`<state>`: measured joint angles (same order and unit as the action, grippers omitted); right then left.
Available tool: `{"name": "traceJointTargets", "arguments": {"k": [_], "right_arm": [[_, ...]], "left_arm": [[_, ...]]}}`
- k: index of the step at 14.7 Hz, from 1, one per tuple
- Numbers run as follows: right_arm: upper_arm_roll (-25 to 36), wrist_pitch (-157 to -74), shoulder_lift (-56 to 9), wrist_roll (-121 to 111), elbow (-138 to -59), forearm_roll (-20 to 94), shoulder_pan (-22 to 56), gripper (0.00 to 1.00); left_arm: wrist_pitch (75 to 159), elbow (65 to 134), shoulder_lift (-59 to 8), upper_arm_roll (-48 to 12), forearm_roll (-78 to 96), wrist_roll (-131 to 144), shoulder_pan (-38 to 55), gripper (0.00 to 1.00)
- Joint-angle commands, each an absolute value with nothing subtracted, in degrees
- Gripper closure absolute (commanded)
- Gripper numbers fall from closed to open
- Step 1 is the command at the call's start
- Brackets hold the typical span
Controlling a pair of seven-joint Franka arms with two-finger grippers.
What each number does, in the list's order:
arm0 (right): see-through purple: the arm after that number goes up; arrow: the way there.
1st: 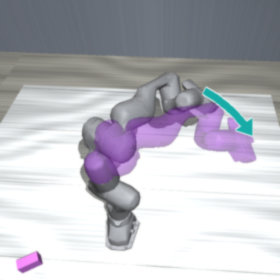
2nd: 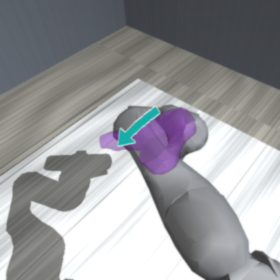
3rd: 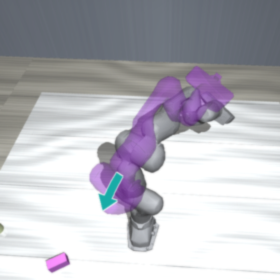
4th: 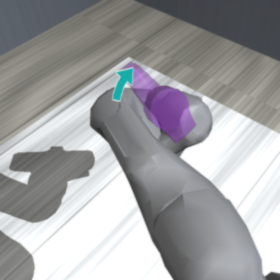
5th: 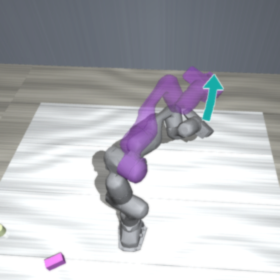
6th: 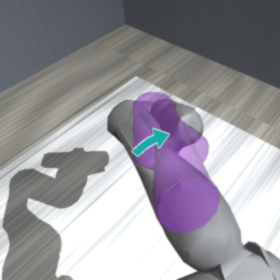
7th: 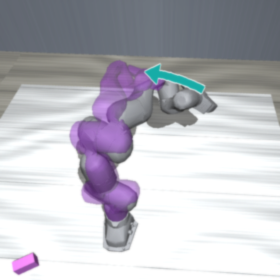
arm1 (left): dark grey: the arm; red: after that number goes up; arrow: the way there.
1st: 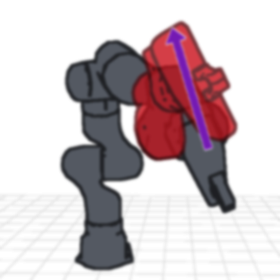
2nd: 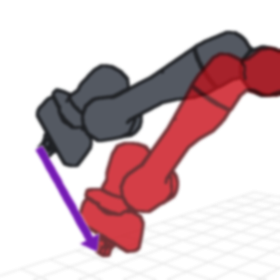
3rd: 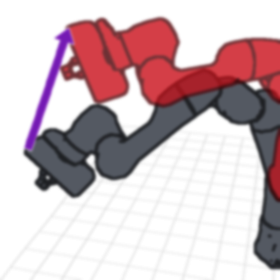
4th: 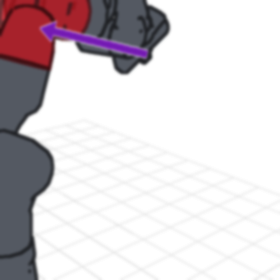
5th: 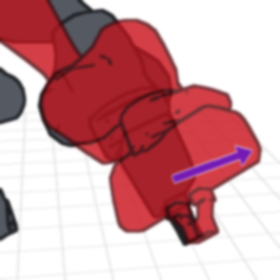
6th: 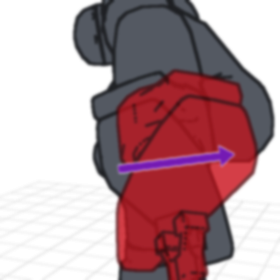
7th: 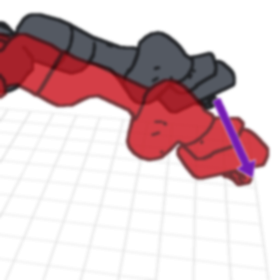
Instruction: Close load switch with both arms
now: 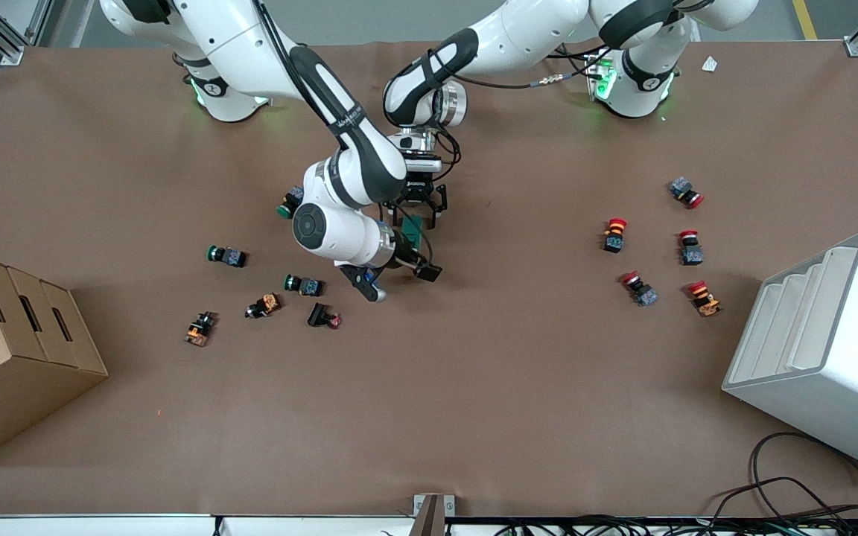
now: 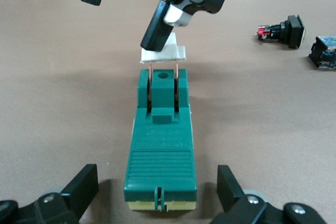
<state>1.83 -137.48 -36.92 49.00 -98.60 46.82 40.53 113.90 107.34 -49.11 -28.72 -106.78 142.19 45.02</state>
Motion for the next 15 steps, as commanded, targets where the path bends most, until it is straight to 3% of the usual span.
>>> {"name": "traceJointTargets", "arguments": {"k": [1,11,15], "right_arm": [[1.67,-137.2,-38.93,48.6,-96.6,44.66,39.11,0.0],[1.67,-136.5,-42.89,48.34,-92.46,40.88,37.1,0.0],[2.72,-120.55,-39.83,47.21,-88.96,27.11,31.22,0.0]], "left_arm": [[115.4,107.67,-51.86,-27.51,-106.96,143.7,45.26,0.0],[115.05,107.75,-51.68,-27.16,-106.96,143.53,45.35,0.0],[114.52,107.75,-51.33,-27.16,-106.79,143.35,45.26,0.01]]}}
